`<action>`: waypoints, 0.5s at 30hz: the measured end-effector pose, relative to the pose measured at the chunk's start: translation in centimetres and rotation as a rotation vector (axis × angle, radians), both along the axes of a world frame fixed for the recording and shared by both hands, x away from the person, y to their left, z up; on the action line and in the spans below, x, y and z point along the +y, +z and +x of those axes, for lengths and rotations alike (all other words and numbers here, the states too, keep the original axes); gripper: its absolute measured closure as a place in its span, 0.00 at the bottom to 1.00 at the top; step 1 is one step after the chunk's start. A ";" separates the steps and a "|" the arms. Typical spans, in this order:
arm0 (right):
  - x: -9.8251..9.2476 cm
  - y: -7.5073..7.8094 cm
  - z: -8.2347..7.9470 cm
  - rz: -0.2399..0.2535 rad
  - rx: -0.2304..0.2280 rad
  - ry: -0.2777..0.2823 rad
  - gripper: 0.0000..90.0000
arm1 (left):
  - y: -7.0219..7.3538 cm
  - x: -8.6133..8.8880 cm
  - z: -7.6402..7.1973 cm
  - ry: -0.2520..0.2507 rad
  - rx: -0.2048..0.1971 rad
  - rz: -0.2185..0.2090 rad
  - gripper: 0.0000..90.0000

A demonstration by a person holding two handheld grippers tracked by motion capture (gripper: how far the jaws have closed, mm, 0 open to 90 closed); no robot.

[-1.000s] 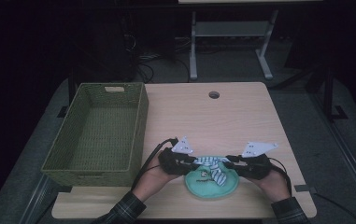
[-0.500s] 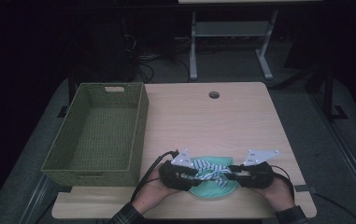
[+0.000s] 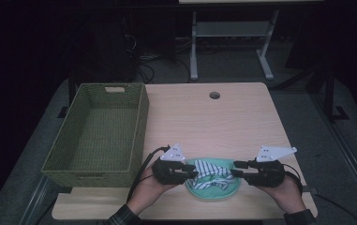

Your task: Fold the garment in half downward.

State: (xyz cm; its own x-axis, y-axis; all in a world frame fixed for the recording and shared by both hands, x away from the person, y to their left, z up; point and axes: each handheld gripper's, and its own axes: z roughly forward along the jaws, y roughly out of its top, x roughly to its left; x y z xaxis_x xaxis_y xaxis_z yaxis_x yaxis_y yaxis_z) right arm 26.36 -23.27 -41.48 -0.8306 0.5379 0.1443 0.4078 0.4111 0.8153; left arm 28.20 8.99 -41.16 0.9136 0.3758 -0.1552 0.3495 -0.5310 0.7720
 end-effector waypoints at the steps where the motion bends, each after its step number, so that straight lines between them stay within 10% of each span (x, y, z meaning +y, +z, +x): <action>1: 0.1 0.1 0.3 -0.003 0.000 -0.001 0.81 | -0.1 -0.1 0.2 0.000 0.004 0.003 0.89; 5: 0.9 -0.1 1.5 -0.024 -0.012 0.004 0.98 | -0.4 -0.5 1.0 0.017 0.017 0.025 0.99; 15: 2.3 -1.5 1.5 -0.061 0.023 0.052 1.00 | -2.3 -1.4 0.6 -0.021 0.076 0.060 0.99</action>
